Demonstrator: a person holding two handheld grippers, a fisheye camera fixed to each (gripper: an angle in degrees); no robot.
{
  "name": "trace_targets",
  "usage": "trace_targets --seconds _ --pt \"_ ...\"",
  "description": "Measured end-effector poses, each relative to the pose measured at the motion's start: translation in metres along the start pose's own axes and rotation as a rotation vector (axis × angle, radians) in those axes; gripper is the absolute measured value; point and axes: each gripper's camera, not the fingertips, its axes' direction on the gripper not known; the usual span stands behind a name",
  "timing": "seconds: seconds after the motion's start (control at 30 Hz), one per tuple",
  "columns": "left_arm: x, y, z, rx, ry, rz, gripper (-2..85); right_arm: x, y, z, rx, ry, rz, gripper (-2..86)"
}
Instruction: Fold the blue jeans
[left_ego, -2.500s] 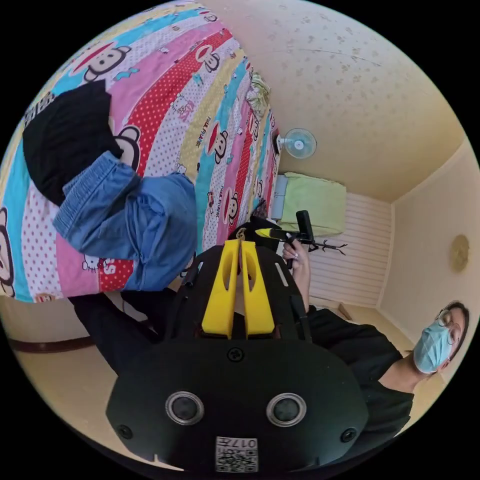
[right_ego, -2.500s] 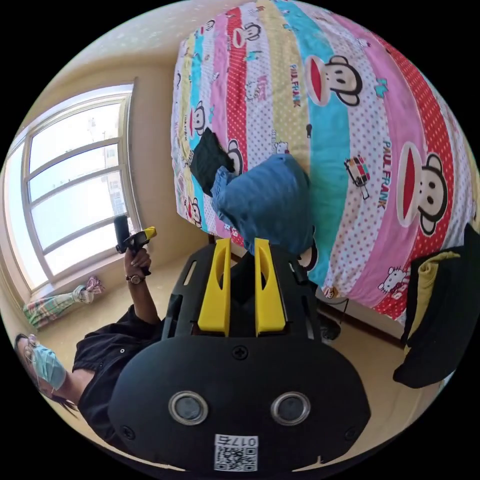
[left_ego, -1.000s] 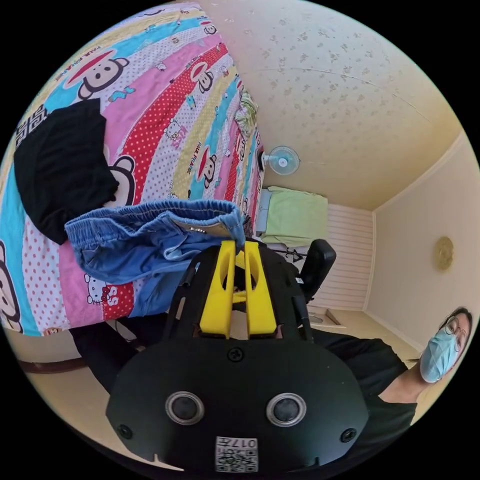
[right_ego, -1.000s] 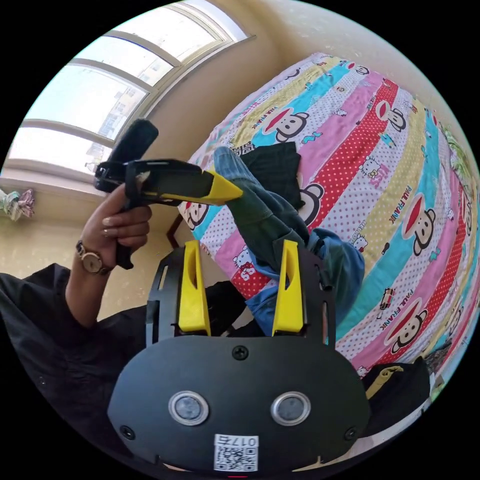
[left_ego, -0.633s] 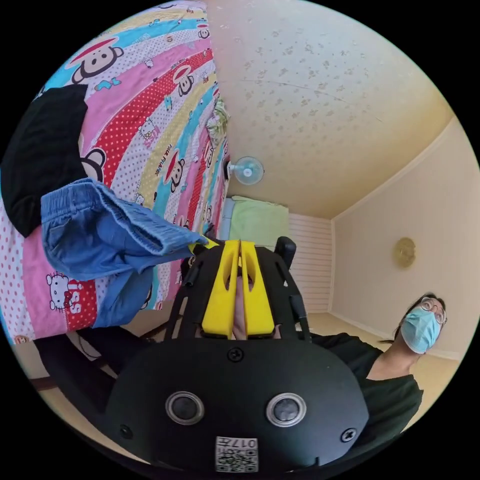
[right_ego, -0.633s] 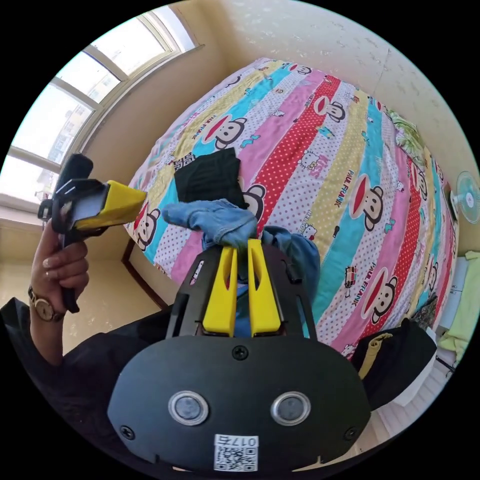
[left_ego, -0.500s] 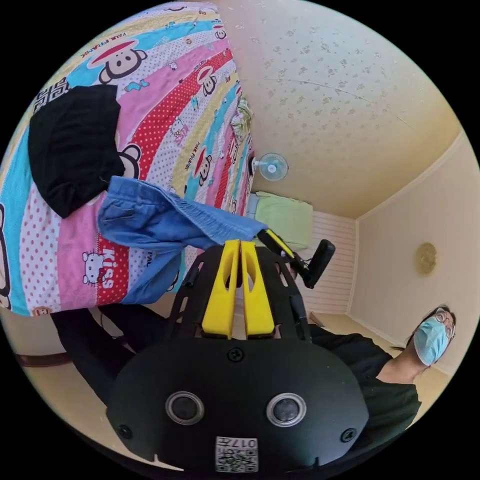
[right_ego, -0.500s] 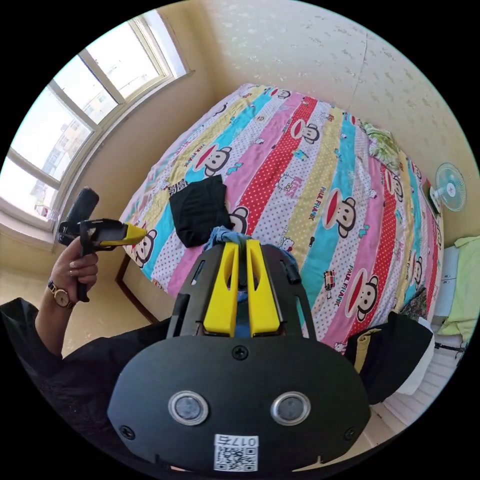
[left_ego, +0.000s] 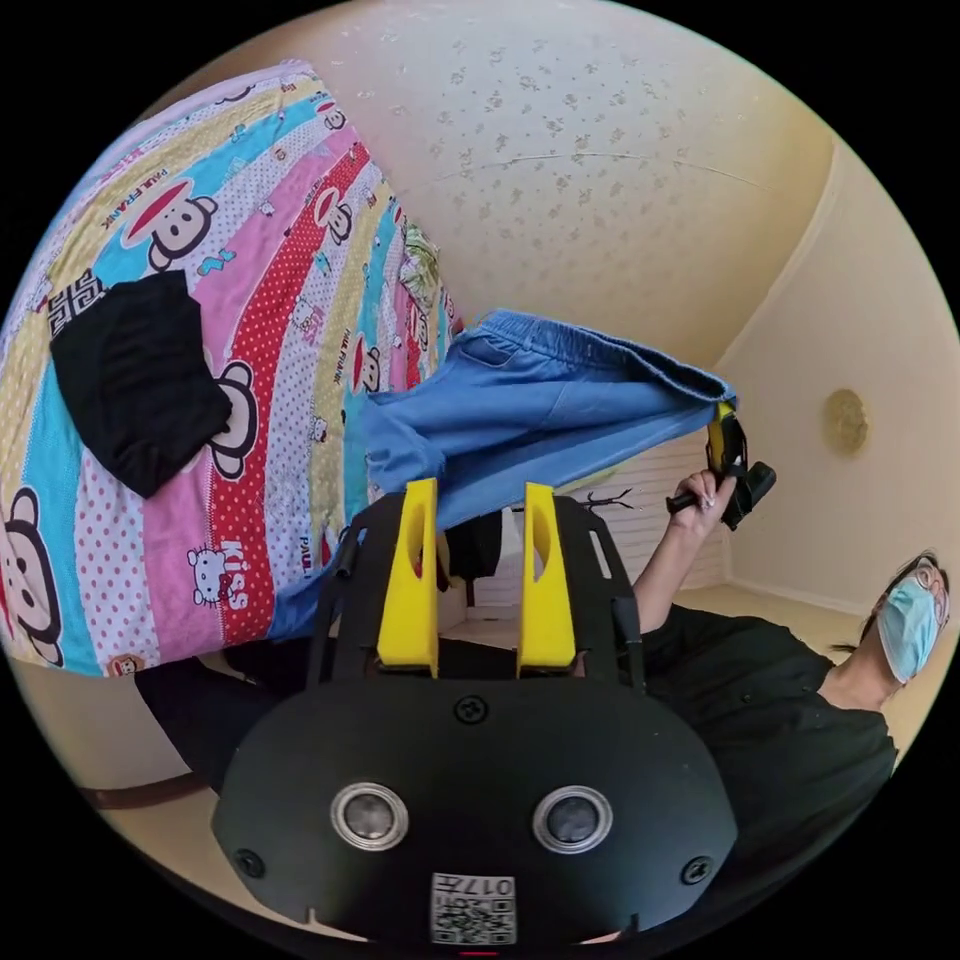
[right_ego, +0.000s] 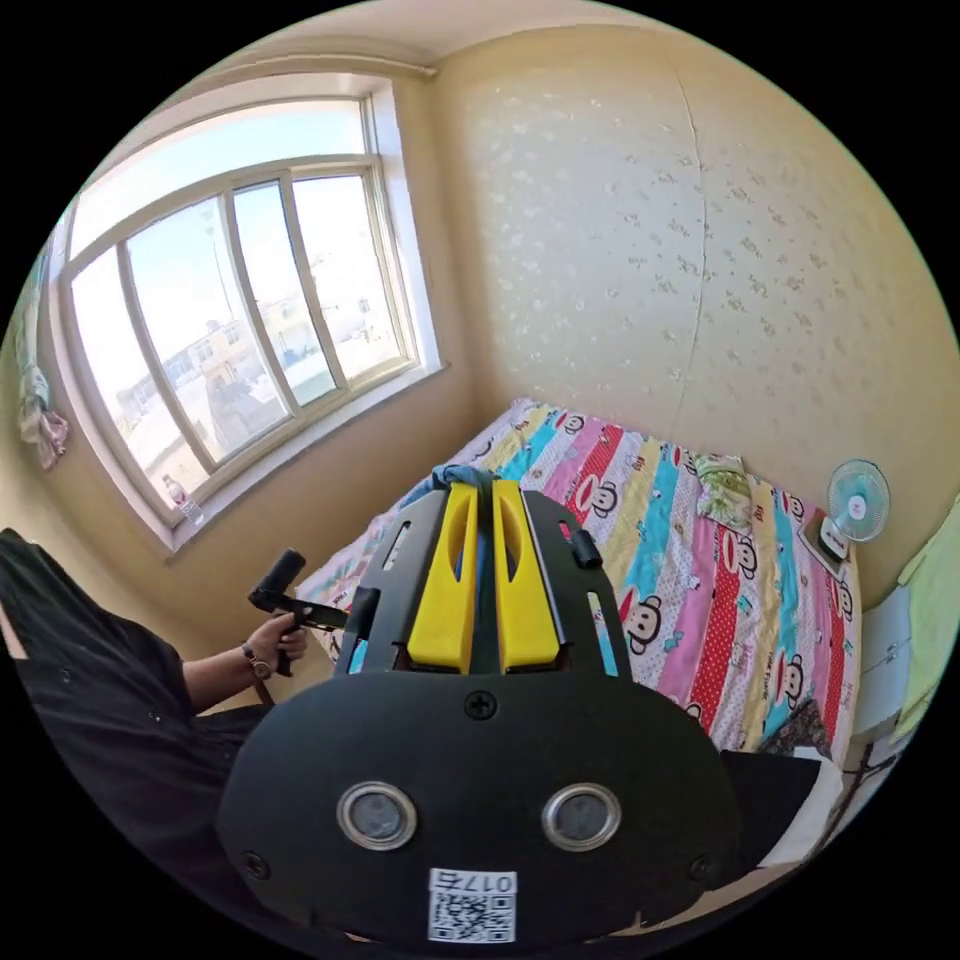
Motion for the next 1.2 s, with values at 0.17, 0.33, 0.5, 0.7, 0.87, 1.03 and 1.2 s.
trace_targets --seconds 0.17,0.33,0.5,0.7,0.87,1.03,1.2 --pt "0.054 -0.001 -0.014 0.166 -0.05 0.211 12.6 -0.033 -0.006 -0.075 0.079 -0.022 -0.088 3.6" --pt "0.076 -0.01 0.005 0.151 -0.04 0.315 17.0 -0.047 -0.003 -0.138 0.13 -0.201 -0.16 3.3" --pt "0.055 -0.027 0.07 -0.13 0.418 0.297 18.4 -0.043 0.0 -0.193 0.183 -0.341 -0.214 3.2" --pt "0.075 0.022 0.17 -0.488 0.757 0.374 18.3 -0.032 0.001 -0.233 0.21 -0.4 -0.222 3.0" --pt "0.087 0.043 0.179 -0.377 0.651 0.417 21.9 -0.022 0.004 -0.258 0.215 -0.461 -0.258 2.9" --pt "0.128 0.027 0.166 -0.253 0.534 0.51 20.0 -0.019 0.004 -0.277 0.202 -0.482 -0.328 2.9" --pt "0.179 0.003 0.128 -0.169 0.804 0.563 6.3 0.017 0.028 -0.331 0.338 -0.402 -0.277 3.0"
